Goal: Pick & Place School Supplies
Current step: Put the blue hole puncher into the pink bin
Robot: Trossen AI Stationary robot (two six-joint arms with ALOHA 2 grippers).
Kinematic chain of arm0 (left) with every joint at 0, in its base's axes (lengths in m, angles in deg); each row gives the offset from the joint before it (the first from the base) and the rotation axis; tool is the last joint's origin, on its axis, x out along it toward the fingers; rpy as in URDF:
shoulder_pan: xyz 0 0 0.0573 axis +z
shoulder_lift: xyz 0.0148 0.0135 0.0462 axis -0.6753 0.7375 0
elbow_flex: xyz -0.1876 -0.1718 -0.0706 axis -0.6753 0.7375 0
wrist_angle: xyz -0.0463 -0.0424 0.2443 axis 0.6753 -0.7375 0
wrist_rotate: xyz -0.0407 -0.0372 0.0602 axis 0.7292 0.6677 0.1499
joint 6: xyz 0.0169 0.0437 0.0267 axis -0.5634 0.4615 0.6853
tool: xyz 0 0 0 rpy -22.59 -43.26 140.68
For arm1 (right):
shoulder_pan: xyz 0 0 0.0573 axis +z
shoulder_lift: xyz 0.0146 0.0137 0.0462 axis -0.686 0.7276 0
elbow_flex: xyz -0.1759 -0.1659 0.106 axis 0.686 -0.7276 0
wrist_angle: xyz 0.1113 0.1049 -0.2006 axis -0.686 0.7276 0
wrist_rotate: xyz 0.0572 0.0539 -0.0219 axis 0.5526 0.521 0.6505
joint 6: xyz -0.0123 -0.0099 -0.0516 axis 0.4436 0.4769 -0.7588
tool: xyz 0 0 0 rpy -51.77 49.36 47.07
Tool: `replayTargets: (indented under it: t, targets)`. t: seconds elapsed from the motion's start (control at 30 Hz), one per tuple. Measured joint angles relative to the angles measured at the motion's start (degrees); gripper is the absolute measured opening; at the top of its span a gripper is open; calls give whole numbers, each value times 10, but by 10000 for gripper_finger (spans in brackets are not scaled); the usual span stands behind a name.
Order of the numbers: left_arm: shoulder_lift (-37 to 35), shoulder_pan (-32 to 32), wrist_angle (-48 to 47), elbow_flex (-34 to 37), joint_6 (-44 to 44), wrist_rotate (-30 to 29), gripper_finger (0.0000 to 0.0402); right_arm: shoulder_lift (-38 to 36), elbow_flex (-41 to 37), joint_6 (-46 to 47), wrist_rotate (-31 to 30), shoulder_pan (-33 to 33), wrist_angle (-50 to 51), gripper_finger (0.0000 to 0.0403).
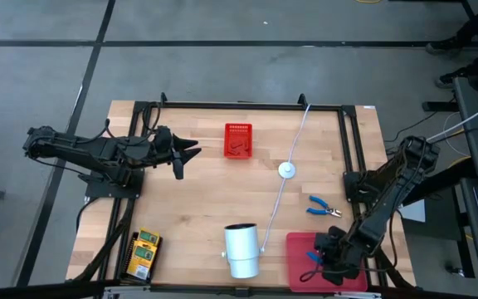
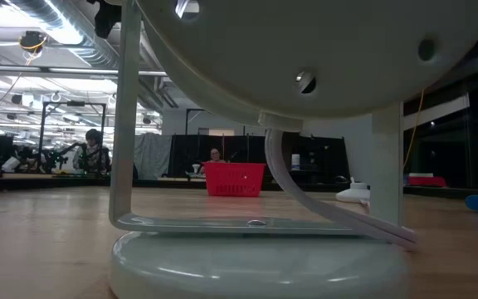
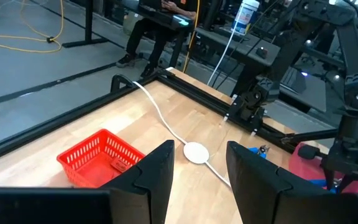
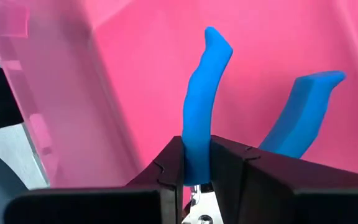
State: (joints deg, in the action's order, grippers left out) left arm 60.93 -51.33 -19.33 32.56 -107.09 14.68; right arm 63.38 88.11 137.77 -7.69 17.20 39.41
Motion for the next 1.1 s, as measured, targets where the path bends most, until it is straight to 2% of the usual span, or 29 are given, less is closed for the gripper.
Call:
replayTargets:
  t: [0.1,0.3,0.4,0.53,0.83,1.03,1.1]
  targets:
    - [0,0,0,0,-2,0,143,0,0,2,-9,0,-4,64]
    - [0,0,1,0,-1,0,143,0,0,14,-11,0,-11,155]
    - [0,0,0,0,-1,0,143,0,0,15,-10,0,-32,169]
    - [0,0,0,0,-1,0,143,-1,1,16,-26,0,-61,167]
    - [0,0,0,0,1,-1,143,-13,62,-5,-169,-26,-52,153]
    - [0,0,0,0,0,-1,143,-94,76,-27,-386,-68,-39,153]
    - [0,0,0,0,0,-1,143,-133,76,-47,-428,-87,-16,153]
